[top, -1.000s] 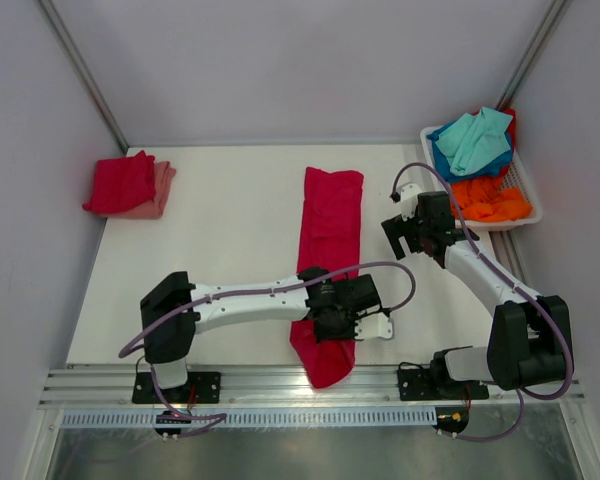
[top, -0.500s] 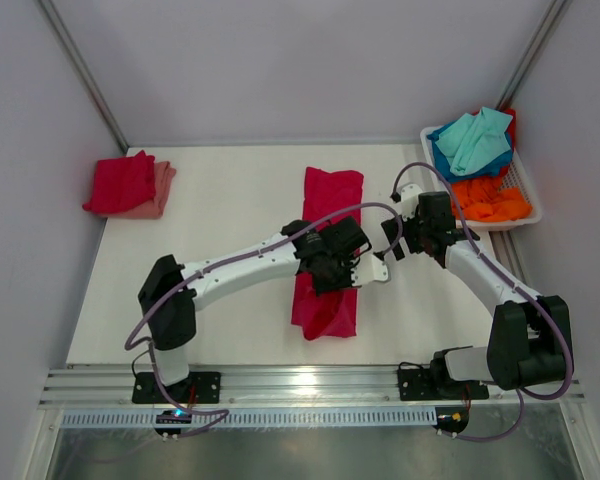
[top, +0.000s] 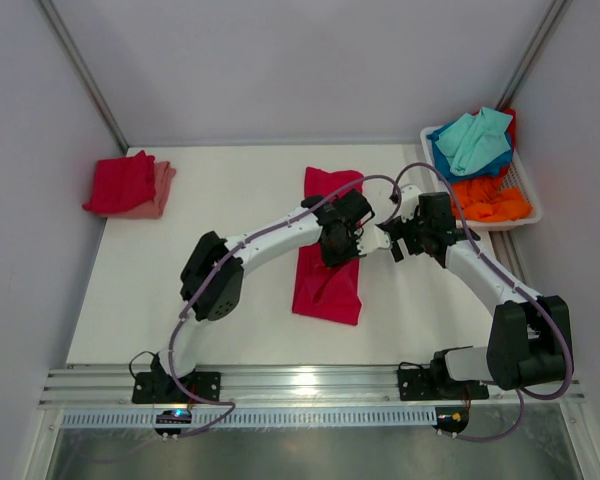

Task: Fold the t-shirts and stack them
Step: Fold the folded rectangular tshirt in 1/3 of the way

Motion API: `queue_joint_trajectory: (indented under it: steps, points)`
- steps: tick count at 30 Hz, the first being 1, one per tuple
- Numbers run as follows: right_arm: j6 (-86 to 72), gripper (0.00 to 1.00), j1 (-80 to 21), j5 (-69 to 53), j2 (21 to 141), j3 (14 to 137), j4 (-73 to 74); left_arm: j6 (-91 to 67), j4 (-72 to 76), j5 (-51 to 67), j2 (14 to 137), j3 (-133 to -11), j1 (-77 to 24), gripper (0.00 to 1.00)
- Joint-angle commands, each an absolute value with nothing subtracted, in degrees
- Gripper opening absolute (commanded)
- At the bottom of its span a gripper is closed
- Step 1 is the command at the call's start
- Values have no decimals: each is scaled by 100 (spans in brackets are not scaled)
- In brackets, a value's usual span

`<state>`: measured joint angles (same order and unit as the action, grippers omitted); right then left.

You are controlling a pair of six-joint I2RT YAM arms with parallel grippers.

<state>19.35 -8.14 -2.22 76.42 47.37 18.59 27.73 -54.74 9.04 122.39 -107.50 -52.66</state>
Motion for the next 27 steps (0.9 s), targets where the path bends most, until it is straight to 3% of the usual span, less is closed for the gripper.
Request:
queue_joint_trajectory:
  steps: [1,8,19,20,21,23,24,27]
  points:
    - [1881,100,-791,-343,7436,4983,1810,2901,-5475,888,12620,-11502,-5037,0]
    - [1863,100,-791,-439,7453,5010,1863,2743,-5607,563,13341,-12453,-4694,0]
    - [1828,99,-782,-562,7444,5036,1907,2277,-5423,115,13544,-12445,-4448,1]
    - [1828,99,-782,-571,7444,5036,1907,2233,-5414,53,13561,-12445,-4439,8]
    - [1828,99,-774,-580,7444,5036,1916,2198,-5405,-182,13579,-12445,-4430,51]
    - [1828,99,-782,-597,7444,5054,1925,2110,-5301,-351,13632,-12393,-4430,90]
    - [1828,99,-782,-598,7453,5054,1925,2101,-5248,-386,13632,-12349,-4430,99]
    - [1828,99,-782,-615,7444,5045,1934,2022,-5072,-369,13614,-12208,-4412,99]
